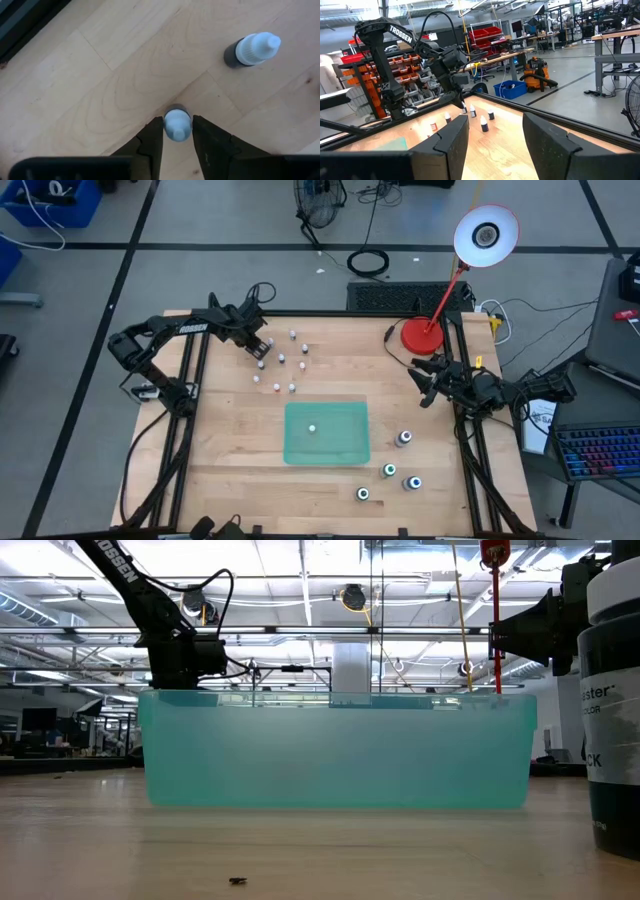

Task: Pick & Place food coloring
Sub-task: Put the small green food coloring bottle into the blue bin

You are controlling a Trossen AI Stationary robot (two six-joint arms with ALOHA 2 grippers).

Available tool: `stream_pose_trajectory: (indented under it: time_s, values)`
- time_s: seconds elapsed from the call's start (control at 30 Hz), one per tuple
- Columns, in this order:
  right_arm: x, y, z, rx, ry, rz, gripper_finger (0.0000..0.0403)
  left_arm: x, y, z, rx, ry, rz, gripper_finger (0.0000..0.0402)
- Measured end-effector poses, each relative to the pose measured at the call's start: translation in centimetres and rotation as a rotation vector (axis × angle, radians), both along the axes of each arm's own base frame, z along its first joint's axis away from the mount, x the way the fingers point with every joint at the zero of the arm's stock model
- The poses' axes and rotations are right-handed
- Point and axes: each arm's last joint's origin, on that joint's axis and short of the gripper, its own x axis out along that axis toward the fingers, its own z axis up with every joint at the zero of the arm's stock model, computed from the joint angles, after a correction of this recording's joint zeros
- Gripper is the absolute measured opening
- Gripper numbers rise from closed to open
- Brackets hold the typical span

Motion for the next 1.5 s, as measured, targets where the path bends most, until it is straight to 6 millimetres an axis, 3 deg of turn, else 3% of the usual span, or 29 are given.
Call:
stream_pose_trajectory:
  time_s: [0.2,0.27,0.4,0.53,0.7,0.87,1.0,1.2,1.5]
  values:
    - [0.0,0.0,0.0,0.000,0.000,0.000,0.0176,0.0,0.0,0.1,0.005,0.006,-0.025,0.0053]
    - [0.0,0.0,0.0,0.000,0.000,0.000,0.0176,0.2,-0.1,0.4,-0.006,0.026,-0.055,0.0053]
    - [0.0,0.0,0.0,0.000,0.000,0.000,0.0176,1.6,-1.5,3.0,-0.007,0.035,-0.136,0.0053]
    - [0.0,0.0,0.0,0.000,0.000,0.000,0.0176,3.8,-4.8,6.9,0.009,0.027,-0.260,0.0053]
    - [0.0,0.0,0.0,0.000,0.000,0.000,0.0176,7.4,-10.8,11.3,0.038,-0.043,-0.401,0.0053]
    - [0.0,0.0,0.0,0.000,0.000,0.001,0.0176,10.4,-16.8,13.1,0.103,-0.101,-0.555,0.0053]
    - [0.0,0.0,0.0,0.000,0.000,0.000,0.0176,11.8,-20.1,11.9,0.087,-0.102,-0.628,0.0053]
    - [0.0,0.0,0.0,0.000,0.000,0.000,0.0175,14.1,-23.8,7.9,0.033,-0.027,-0.712,0.0053]
    - [0.0,0.0,0.0,0.000,-0.001,0.000,0.0174,16.7,-24.4,1.9,-0.070,0.082,-0.757,0.0053]
